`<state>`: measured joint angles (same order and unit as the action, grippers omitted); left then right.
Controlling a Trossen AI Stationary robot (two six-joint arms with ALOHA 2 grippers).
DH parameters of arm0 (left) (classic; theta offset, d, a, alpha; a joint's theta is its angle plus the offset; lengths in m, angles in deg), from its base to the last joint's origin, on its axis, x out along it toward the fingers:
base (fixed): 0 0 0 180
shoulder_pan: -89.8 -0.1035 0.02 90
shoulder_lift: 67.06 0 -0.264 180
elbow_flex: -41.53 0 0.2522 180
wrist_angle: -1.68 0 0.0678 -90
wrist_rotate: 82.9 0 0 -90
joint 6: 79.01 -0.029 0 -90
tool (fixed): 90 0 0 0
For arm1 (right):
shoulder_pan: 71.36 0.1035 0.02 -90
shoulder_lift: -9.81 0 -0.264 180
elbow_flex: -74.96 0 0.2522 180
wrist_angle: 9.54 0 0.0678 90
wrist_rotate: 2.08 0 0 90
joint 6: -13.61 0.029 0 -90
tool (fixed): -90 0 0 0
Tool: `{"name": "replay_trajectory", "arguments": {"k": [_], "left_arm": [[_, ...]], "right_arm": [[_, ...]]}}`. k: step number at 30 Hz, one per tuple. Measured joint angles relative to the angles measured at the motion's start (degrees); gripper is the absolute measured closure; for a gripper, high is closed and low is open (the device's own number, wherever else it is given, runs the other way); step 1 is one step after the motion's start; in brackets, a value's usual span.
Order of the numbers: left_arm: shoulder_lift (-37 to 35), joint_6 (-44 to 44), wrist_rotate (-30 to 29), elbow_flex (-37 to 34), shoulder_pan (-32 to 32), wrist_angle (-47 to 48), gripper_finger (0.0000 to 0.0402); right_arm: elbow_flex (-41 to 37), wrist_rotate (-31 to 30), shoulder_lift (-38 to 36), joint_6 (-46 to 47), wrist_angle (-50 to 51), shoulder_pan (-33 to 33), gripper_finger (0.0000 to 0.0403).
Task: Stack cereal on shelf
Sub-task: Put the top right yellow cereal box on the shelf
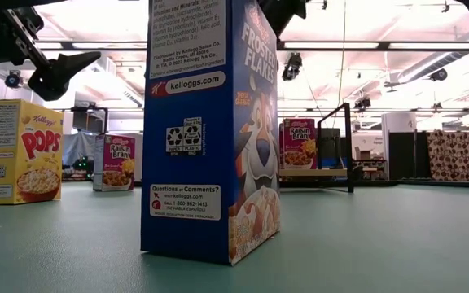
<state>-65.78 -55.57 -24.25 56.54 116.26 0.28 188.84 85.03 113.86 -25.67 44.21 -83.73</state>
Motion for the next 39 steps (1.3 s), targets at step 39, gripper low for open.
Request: {"name": "replay_trajectory", "arguments": {"k": [39], "left_arm": [[0.0, 0.0, 0.0, 0.0, 0.0, 0.0, 0.0003]], "right_arm": [[0.0, 1.7, 2.7, 13.9, -4.7, -10.2, 0.0211]]}}
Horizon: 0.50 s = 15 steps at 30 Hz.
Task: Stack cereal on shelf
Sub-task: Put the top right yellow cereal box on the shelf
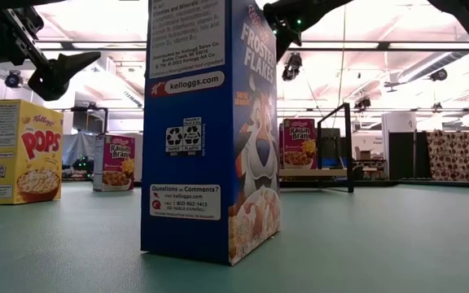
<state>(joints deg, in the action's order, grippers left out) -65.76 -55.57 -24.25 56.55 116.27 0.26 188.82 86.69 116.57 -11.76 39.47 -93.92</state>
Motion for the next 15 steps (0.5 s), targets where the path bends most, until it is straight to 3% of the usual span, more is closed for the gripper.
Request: {"name": "replay_trajectory", "arguments": {"k": [15], "left_arm": [[0.0, 0.0, 0.0, 0.0, 0.0, 0.0, 0.0003]], "right_arm": [[0.0, 1.0, 0.0, 0.0, -0.3, 0.0, 0.0211]]}}
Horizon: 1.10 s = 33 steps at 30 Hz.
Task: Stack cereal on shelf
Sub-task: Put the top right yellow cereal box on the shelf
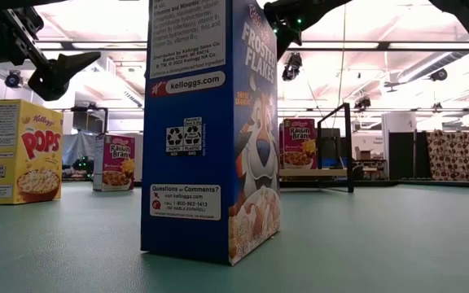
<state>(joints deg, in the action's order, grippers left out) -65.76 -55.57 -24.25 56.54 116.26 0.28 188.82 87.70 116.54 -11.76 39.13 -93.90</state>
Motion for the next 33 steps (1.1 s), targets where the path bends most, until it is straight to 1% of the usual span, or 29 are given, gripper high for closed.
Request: {"name": "replay_trajectory", "arguments": {"k": [3, 16, 23, 27, 30, 33], "left_arm": [[0.0, 0.0, 0.0, 0.0, 0.0, 0.0, 0.0003], [0.0, 0.0, 0.0, 0.0, 0.0, 0.0, 0.0003], [0.0, 0.0, 0.0, 0.0, 0.0, 0.0, 0.0003], [0.0, 0.0, 0.0, 0.0, 0.0, 0.0, 0.0003], [0.0, 0.0, 0.0, 0.0, 0.0, 0.0, 0.0003], [0.0, 0.0, 0.0, 0.0, 0.0, 0.0, 0.0003]], "right_arm": [[0.0, 1.8, 0.0, -0.2, -0.4, 0.0, 0.0211], [0.0, 2.2, 1.4, -0.3, -1.4, 0.0, 0.0211], [0.0, 3.3, 2.5, -0.4, -4.0, 0.0, 0.0211], [0.0, 3.3, 2.6, 0.9, -4.0, 0.0, 0.0211], [0.0, 3.3, 2.8, 1.8, -4.2, 0.0, 0.0203], [0.0, 3.3, 2.8, 1.7, -4.0, 0.0, 0.0185]]}}
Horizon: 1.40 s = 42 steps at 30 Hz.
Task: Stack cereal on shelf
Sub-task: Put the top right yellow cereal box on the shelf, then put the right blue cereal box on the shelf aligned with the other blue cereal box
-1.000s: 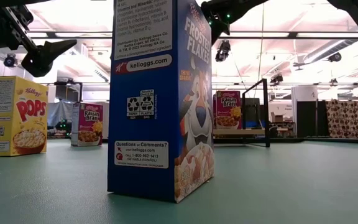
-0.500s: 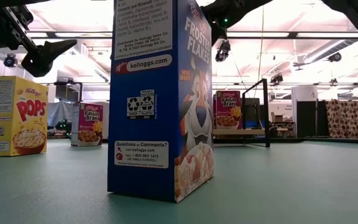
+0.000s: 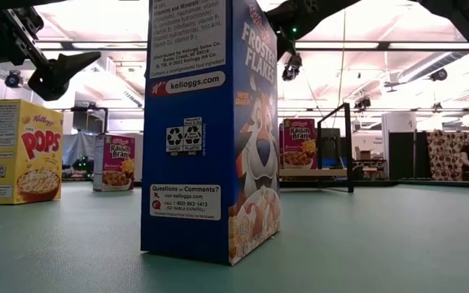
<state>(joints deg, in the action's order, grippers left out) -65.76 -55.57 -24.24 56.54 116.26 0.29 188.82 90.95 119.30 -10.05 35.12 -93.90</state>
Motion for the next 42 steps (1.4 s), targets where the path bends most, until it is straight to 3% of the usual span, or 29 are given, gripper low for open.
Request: {"name": "replay_trajectory", "arguments": {"k": [16, 26, 34, 42], "left_arm": [[0.0, 0.0, 0.0, 0.0, 0.0, 0.0, 0.0003], [0.0, 0.0, 0.0, 0.0, 0.0, 0.0, 0.0003], [0.0, 0.0, 0.0, 0.0, 0.0, 0.0, 0.0003], [0.0, 0.0, 0.0, 0.0, 0.0, 0.0, 0.0003]], "right_arm": [[0.0, 0.1, -1.6, -2.4, -1.0, 0.2, 0.0079], [0.0, 0.7, -7.8, 0.5, 7.9, 1.4, 0.0067], [-0.6, 1.5, -14.1, 10.7, 15.5, 3.7, 0.0069], [-12.6, -1.2, -20.1, 15.1, 14.0, 12.5, 0.0069]]}}
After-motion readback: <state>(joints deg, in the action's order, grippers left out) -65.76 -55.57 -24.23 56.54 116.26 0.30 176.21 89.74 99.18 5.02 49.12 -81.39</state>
